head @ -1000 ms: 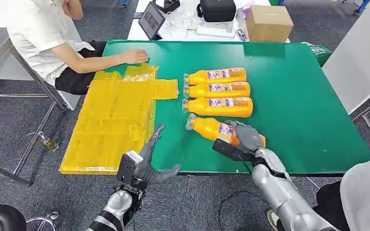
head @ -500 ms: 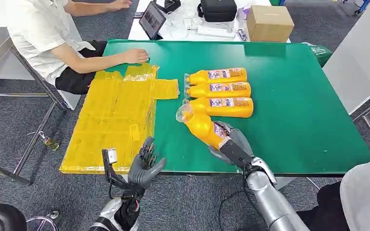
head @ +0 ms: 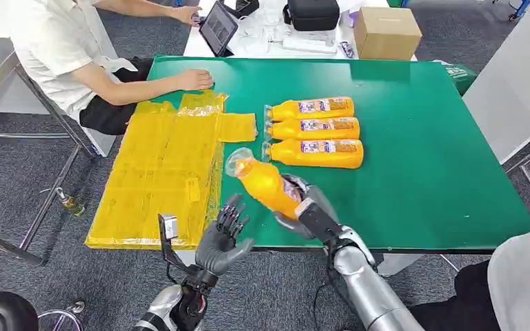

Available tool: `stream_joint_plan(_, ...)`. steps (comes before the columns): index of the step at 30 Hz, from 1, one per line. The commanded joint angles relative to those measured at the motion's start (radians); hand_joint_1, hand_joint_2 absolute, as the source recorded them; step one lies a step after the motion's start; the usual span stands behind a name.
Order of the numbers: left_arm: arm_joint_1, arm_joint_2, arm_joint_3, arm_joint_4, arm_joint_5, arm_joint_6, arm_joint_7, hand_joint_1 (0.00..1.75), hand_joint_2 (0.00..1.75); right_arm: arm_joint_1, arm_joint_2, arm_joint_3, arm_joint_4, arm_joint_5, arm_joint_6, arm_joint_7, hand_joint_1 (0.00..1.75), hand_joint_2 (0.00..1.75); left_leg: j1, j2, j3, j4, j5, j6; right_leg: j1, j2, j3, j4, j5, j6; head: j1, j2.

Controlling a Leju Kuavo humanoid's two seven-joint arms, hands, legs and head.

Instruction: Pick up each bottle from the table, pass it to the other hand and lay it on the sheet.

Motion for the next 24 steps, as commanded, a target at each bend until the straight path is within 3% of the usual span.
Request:
stream_joint_plan(1, -0.067, 0.018, -0.040, -0.029, -0.111, 0.111, -0.061, 0.00, 1.75, -0.056, 0.048, 0.167, 0.082, 0.010, 0.043, 0.001, 1.75, 1.75, 0.001, 0.003, 0.003, 0.000, -0.001, 0.001, 0.001, 0.001, 0.002, 0.000, 0.000, -0.003, 0.000, 0.000)
stream_joint_plan(6, -0.088, -0.001, -0.015, 0.031, -0.074, 0.134, -0.004, 0.00, 1.75, -0.051, 0.057, 0.219, 0.064, 0.006, 0.048, 0.002, 1.75, 1.75, 0.000, 0.002, 0.002, 0.000, -0.001, 0.001, 0.001, 0.001, 0.002, 0.000, 0.000, -0.002, 0.000, 0.000)
stream_joint_plan(18, -0.092, -0.012, 0.023, 0.024, -0.051, 0.174, -0.044, 0.00, 1.75, -0.026, 0.035, 0.276, -0.004, 0.004, 0.072, 0.003, 1.75, 1.75, 0.000, 0.001, 0.002, 0.000, -0.001, 0.001, 0.001, 0.000, 0.001, 0.000, -0.001, -0.002, 0.000, 0.000)
stream_joint_plan(21, -0.076, -0.011, 0.045, -0.032, 0.025, 0.082, -0.028, 0.00, 1.75, -0.025, 0.036, 0.305, 0.010, 0.010, 0.070, 0.007, 1.75, 1.75, 0.000, 0.001, 0.003, 0.000, -0.001, 0.002, 0.001, -0.001, 0.003, -0.001, -0.001, -0.003, 0.000, 0.000)
stream_joint_plan(24, -0.067, -0.007, 0.044, -0.063, 0.028, 0.079, -0.022, 0.00, 1.75, -0.035, 0.037, 0.313, 0.038, 0.022, 0.055, 0.009, 1.75, 1.75, 0.001, 0.001, 0.002, 0.000, -0.001, 0.001, 0.001, 0.000, 0.002, -0.001, -0.001, -0.003, 0.000, 0.000)
